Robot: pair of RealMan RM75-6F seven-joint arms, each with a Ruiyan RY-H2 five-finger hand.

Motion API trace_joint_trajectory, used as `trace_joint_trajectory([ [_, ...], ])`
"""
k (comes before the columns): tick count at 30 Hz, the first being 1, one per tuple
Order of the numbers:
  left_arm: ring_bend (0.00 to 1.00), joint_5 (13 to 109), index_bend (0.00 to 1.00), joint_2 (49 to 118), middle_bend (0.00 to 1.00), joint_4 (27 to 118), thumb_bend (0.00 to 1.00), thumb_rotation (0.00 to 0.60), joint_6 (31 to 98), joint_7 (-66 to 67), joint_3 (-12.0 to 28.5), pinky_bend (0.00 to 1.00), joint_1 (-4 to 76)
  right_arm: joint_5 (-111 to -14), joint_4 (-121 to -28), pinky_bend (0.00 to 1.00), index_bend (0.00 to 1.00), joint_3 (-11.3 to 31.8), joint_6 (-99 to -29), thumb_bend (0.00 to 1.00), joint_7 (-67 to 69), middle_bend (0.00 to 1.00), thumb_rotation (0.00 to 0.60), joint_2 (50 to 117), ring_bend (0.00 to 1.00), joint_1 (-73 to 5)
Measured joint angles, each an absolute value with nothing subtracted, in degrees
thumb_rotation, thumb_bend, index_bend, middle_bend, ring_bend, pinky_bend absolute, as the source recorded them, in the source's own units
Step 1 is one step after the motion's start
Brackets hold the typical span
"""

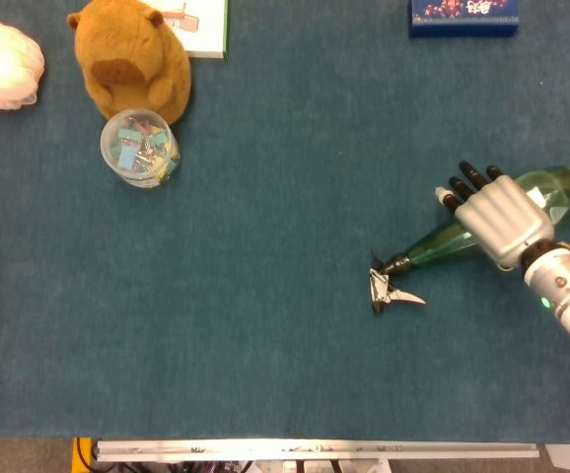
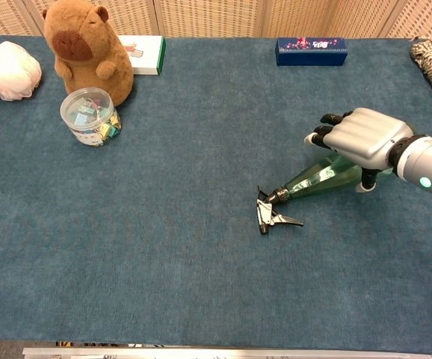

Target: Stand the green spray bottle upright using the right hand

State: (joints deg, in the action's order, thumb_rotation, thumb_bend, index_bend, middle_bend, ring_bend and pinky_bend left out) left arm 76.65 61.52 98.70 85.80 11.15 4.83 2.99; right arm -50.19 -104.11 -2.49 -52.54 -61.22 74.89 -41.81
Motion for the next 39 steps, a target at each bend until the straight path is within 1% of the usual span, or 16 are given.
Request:
trace_joint_trajectory([
  [5, 0.3, 76.7, 0.47, 61.3, 0.46, 98.9, 0.0, 0.6, 86.1, 11.0, 4.9, 0.34, 2.8, -48.6, -103.2, 0.22, 0.17, -3.4, -52.8, 0.0, -61.5, 0.2, 0.6, 76.0, 0.07, -43.3],
  [17, 0.31, 76.5, 0.47, 60.9, 0.46, 99.1, 0.0, 0.6, 86.3, 10.8, 5.0, 0.34, 2.7, -45.4, -101.9, 0.22, 0.23, -5.4, -53.6, 0.0, -62.4, 0.27, 0.6, 77.8, 0.13, -46.5],
  [22, 0.31, 76.5, 0.47, 60.8, 0.46, 99.2, 0.0, 0.6, 86.4, 10.7, 5.1, 0.34, 2.6, -44.9, -101.4, 0.27, 0.27, -6.1, -53.9, 0.0, -62.4, 0.33, 0.6, 78.5, 0.18, -47.5],
  [26, 0.31, 76.5, 0.47, 60.7, 0.46, 99.3, 0.0, 0.6, 86.5, 10.6, 5.1, 0.34, 2.6, -45.2, -101.2, 0.35, 0.32, -6.6, -54.5, 0.04, -62.0, 0.4, 0.6, 78.7, 0.26, -47.8],
  [28, 0.31, 76.5, 0.47, 60.7, 0.46, 99.3, 0.0, 0.6, 86.6, 10.6, 5.1, 0.34, 2.6, -45.6, -101.1, 0.39, 0.35, -6.9, -54.8, 0.05, -61.8, 0.45, 0.6, 78.7, 0.32, -47.8],
  [31, 0.31, 76.5, 0.47, 60.7, 0.46, 99.3, 0.0, 0.6, 86.5, 10.7, 5.1, 0.34, 2.6, -46.4, -101.0, 0.43, 0.39, -7.2, -55.4, 0.05, -61.3, 0.52, 0.6, 78.8, 0.39, -47.9],
  [35, 0.31, 76.5, 0.47, 60.7, 0.46, 99.3, 0.0, 0.6, 86.5, 10.7, 5.1, 0.34, 2.6, -47.0, -100.9, 0.45, 0.43, -7.6, -55.7, 0.06, -61.0, 0.56, 0.6, 78.8, 0.43, -47.9],
  [39, 0.31, 76.3, 0.47, 60.7, 0.46, 99.3, 0.0, 0.6, 86.5, 10.8, 5.1, 0.34, 2.6, -47.6, -100.9, 0.46, 0.45, -7.8, -56.3, 0.06, -60.3, 0.57, 0.6, 78.7, 0.44, -47.7],
])
